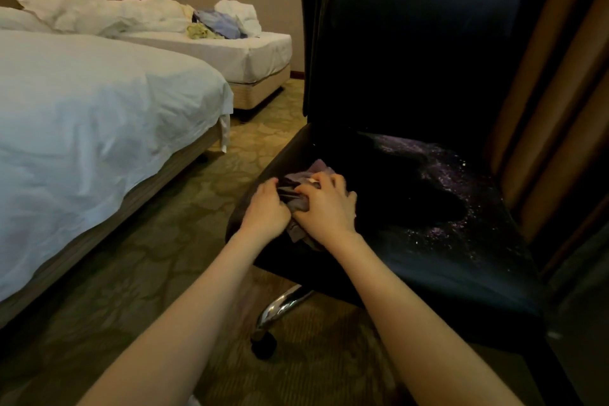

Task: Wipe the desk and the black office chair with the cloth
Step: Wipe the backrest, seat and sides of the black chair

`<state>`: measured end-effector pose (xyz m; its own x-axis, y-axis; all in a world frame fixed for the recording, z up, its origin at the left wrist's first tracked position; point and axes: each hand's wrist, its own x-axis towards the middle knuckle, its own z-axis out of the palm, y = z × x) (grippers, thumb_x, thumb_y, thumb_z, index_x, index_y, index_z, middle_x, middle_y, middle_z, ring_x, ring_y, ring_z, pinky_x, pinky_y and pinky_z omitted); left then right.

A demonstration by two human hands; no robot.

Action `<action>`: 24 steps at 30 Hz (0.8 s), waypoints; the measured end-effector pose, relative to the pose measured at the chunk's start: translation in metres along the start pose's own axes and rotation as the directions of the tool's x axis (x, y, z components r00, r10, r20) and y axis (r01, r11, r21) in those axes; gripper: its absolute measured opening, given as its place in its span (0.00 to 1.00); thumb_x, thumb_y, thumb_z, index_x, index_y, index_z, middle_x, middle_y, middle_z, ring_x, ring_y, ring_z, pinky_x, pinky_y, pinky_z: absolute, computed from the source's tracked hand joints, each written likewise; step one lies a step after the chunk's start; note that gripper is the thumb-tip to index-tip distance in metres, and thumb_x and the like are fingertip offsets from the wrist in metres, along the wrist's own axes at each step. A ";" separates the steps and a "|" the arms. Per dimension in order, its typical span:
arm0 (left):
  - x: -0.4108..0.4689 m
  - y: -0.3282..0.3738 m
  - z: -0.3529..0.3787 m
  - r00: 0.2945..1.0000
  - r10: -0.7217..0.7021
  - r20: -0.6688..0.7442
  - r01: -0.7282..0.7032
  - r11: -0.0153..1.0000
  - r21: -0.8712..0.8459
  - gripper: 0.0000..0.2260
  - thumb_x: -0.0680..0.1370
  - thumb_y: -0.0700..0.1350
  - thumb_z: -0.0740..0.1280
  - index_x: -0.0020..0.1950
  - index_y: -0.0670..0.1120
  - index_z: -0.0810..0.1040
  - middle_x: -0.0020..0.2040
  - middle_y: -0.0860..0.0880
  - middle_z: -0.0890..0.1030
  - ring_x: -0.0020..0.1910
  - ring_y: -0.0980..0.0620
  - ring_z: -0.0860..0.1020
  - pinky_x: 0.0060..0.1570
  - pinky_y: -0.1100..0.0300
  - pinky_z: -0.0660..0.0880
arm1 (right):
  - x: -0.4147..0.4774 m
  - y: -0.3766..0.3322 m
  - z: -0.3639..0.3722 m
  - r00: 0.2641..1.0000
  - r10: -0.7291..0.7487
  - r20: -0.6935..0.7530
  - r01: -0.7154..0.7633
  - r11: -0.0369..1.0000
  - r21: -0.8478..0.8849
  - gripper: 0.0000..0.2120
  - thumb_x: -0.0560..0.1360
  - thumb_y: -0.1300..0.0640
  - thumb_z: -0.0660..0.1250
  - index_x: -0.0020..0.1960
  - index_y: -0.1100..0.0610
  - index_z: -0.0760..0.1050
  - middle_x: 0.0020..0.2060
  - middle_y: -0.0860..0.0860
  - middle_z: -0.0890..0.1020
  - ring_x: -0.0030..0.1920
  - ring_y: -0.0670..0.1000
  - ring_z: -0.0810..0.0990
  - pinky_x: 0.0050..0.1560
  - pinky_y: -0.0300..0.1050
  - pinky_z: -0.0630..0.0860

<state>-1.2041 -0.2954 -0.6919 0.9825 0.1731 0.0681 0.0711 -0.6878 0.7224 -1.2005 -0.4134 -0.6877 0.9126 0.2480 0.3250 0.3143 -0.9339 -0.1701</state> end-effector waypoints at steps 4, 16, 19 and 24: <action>-0.002 -0.008 -0.002 1.000 0.004 -0.013 -0.003 0.999 0.042 0.27 0.76 0.33 0.58 0.75 0.44 0.58 0.74 0.45 0.61 0.73 0.46 0.60 0.69 0.54 0.61 | 0.004 0.069 -0.019 0.948 0.313 -0.050 -0.312 0.950 0.028 0.23 0.72 0.45 0.67 0.66 0.45 0.71 0.68 0.52 0.65 0.67 0.58 0.60 0.62 0.58 0.65; 0.036 0.019 -0.004 0.991 -0.127 0.035 0.110 0.948 0.298 0.16 0.78 0.43 0.62 0.66 0.44 0.70 0.66 0.43 0.66 0.67 0.41 0.64 0.64 0.50 0.66 | 0.057 0.035 -0.034 0.961 0.229 -0.156 -0.196 0.959 0.204 0.21 0.73 0.46 0.67 0.65 0.44 0.72 0.66 0.51 0.68 0.67 0.57 0.61 0.63 0.57 0.65; 0.054 0.009 -0.004 0.992 -0.117 0.044 0.091 0.918 0.386 0.16 0.76 0.46 0.62 0.63 0.44 0.73 0.65 0.42 0.70 0.65 0.40 0.67 0.63 0.51 0.66 | 0.082 -0.015 0.001 0.999 0.054 -0.008 -0.053 0.996 0.067 0.21 0.75 0.47 0.65 0.67 0.45 0.70 0.68 0.52 0.65 0.70 0.58 0.57 0.65 0.60 0.61; 0.074 0.008 -0.011 0.977 -0.185 0.109 0.136 0.927 0.350 0.07 0.71 0.45 0.71 0.47 0.48 0.77 0.58 0.45 0.75 0.59 0.45 0.74 0.57 0.56 0.72 | 0.099 0.011 0.020 0.997 0.073 0.012 -0.073 0.997 -0.007 0.22 0.74 0.47 0.66 0.67 0.45 0.70 0.70 0.53 0.63 0.70 0.57 0.58 0.64 0.62 0.62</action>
<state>-1.1327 -0.2805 -0.6735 0.9652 0.2195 -0.1419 0.2601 -0.8605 0.4381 -1.1015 -0.3935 -0.6762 0.9361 0.1825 0.3006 0.2453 -0.9513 -0.1864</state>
